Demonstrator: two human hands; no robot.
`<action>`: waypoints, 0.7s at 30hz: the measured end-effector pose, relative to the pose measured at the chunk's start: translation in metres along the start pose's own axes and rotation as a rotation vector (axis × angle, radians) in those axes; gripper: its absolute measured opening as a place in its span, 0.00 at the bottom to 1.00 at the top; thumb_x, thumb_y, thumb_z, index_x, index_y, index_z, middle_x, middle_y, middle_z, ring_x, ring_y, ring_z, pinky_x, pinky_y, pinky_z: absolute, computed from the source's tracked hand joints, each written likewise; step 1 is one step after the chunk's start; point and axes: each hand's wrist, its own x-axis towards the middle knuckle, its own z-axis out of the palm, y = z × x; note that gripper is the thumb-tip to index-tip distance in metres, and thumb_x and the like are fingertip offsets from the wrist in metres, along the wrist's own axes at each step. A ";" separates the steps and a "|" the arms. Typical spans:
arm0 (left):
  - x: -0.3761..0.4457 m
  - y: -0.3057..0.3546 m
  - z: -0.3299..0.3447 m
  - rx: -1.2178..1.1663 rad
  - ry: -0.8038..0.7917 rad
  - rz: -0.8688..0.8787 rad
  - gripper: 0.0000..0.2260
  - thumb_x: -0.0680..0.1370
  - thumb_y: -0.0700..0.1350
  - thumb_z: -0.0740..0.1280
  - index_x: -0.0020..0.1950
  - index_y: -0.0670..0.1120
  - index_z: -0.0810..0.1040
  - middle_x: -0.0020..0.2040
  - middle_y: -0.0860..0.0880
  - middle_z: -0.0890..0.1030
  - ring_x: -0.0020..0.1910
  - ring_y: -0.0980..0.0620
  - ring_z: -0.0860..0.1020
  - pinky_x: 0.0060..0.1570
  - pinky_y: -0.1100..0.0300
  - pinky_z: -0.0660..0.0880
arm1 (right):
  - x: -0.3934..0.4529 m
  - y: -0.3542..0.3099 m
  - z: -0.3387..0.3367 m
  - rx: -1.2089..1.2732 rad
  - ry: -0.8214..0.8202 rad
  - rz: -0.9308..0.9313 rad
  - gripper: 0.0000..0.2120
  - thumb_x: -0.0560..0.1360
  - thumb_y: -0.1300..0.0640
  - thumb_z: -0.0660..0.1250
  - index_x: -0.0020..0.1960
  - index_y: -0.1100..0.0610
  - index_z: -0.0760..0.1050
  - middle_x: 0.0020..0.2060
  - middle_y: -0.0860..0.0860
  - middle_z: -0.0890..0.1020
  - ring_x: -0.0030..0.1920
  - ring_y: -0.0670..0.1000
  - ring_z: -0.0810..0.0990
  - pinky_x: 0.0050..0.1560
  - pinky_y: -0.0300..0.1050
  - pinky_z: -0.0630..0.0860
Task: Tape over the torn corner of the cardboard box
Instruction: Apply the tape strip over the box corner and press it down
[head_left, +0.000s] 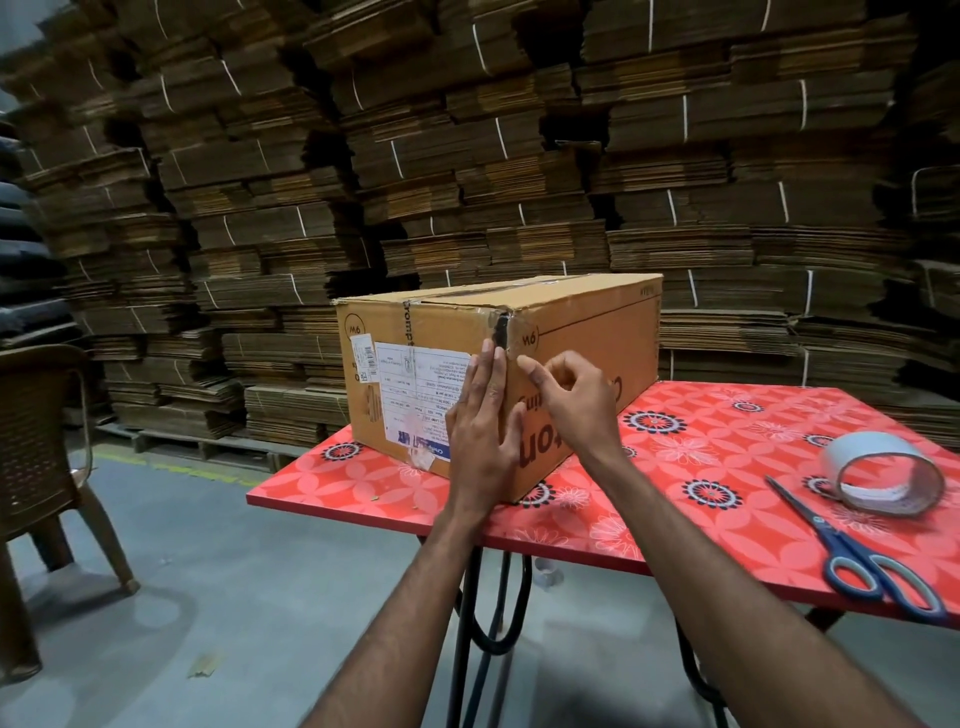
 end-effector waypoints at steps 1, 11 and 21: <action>0.000 0.001 0.000 0.000 0.000 -0.009 0.31 0.81 0.47 0.63 0.80 0.50 0.51 0.81 0.54 0.50 0.79 0.56 0.50 0.70 0.59 0.56 | 0.001 -0.003 0.001 -0.044 0.057 -0.101 0.15 0.77 0.42 0.70 0.50 0.54 0.81 0.44 0.47 0.83 0.45 0.46 0.79 0.47 0.47 0.79; -0.001 0.006 -0.001 -0.053 -0.005 0.006 0.28 0.82 0.53 0.55 0.80 0.47 0.52 0.81 0.51 0.53 0.79 0.54 0.51 0.74 0.54 0.56 | -0.015 0.007 0.033 -0.438 -0.115 -0.240 0.31 0.82 0.37 0.39 0.83 0.44 0.43 0.82 0.38 0.44 0.82 0.43 0.42 0.79 0.59 0.42; 0.000 0.005 0.000 -0.026 0.001 -0.001 0.28 0.82 0.45 0.61 0.80 0.48 0.54 0.81 0.52 0.52 0.79 0.56 0.50 0.70 0.57 0.58 | -0.011 -0.004 0.010 -0.416 -0.046 -0.294 0.27 0.84 0.39 0.44 0.82 0.44 0.54 0.80 0.39 0.58 0.82 0.42 0.46 0.78 0.58 0.43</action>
